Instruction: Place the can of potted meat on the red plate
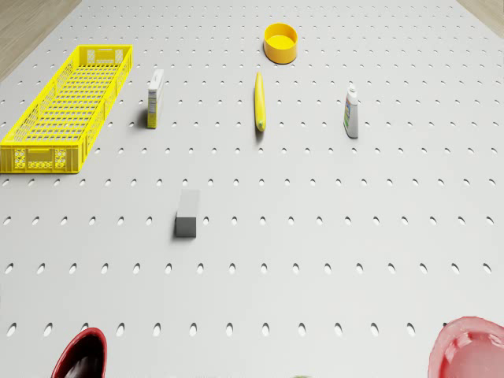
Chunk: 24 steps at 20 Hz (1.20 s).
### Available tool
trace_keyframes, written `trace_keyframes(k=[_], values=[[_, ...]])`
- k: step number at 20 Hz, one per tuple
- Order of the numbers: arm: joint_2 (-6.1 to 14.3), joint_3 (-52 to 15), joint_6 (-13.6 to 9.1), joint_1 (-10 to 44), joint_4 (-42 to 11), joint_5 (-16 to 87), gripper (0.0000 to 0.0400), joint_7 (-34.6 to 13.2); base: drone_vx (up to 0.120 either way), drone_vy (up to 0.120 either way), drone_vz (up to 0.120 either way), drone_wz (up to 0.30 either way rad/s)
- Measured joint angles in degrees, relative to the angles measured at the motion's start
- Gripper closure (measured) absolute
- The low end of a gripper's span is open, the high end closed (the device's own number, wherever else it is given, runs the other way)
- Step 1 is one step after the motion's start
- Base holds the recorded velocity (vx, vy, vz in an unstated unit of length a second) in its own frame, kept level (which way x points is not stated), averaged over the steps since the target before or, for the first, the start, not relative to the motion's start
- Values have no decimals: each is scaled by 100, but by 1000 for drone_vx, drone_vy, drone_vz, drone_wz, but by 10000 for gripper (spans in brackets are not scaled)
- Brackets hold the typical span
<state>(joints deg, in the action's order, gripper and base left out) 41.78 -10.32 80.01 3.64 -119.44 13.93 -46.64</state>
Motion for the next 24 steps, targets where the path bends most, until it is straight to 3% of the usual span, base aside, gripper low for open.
trace_keyframes(k=[6, 12, 17, 20, 24], values=[[172, -1502, 110, 513, -721, 2214, 0, -368, 0, -120, -120, 0], [623, -3644, 117, 1649, -2749, 5947, 0, -1441, 80, -120, -120, 0], [1013, -4919, -446, 3156, -4074, 8464, 0, -2689, 64, -56, -120, 0], [1225, -5384, -830, 3976, -4404, 9255, 0, -3259, 0, 0, -120, 0], [1468, -5756, -1163, 4725, -4578, 9753, 0, -3751, 120, 0, -120, 0]])
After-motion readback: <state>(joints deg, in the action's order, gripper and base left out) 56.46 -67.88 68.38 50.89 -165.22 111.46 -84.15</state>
